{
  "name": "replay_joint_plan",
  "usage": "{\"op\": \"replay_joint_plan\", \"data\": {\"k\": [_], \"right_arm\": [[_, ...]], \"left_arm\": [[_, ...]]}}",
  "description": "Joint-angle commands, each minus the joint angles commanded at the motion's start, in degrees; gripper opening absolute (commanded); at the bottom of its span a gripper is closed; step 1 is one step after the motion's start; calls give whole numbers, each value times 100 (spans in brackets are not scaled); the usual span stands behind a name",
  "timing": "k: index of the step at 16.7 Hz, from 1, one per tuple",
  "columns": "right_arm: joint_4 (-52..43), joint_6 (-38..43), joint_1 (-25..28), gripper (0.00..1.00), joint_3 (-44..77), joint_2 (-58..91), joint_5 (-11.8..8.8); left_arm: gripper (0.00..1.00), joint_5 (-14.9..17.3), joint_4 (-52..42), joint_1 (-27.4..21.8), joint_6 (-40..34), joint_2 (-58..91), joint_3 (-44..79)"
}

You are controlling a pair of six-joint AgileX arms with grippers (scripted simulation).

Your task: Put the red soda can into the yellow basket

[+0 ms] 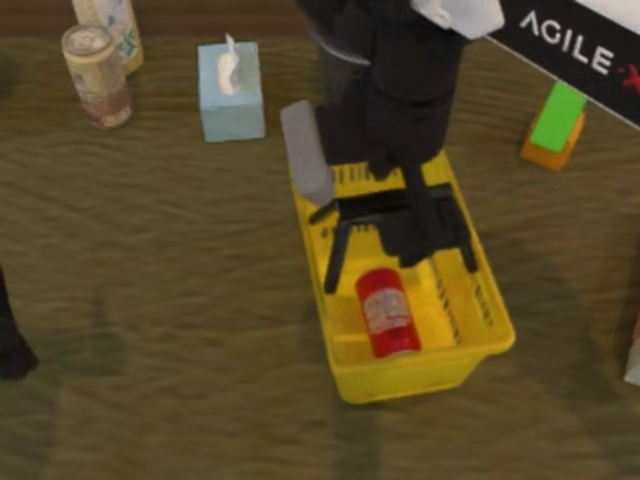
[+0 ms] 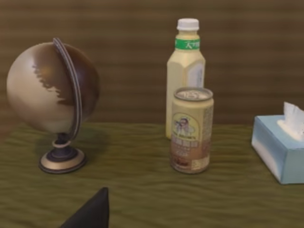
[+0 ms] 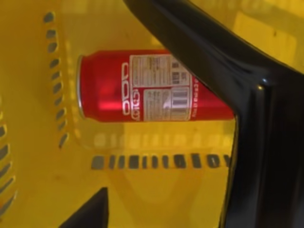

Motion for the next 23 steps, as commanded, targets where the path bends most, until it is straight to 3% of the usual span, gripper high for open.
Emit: {"op": "replay_joint_plan", "data": {"k": [15, 23], "right_arm": [[488, -20, 20, 100, -570, -49, -2], [488, -20, 20, 40, -570, -49, -2]], "left_arm": [[100, -27, -12, 3, 12, -51, -27], [100, -27, -12, 3, 12, -51, -27]]}}
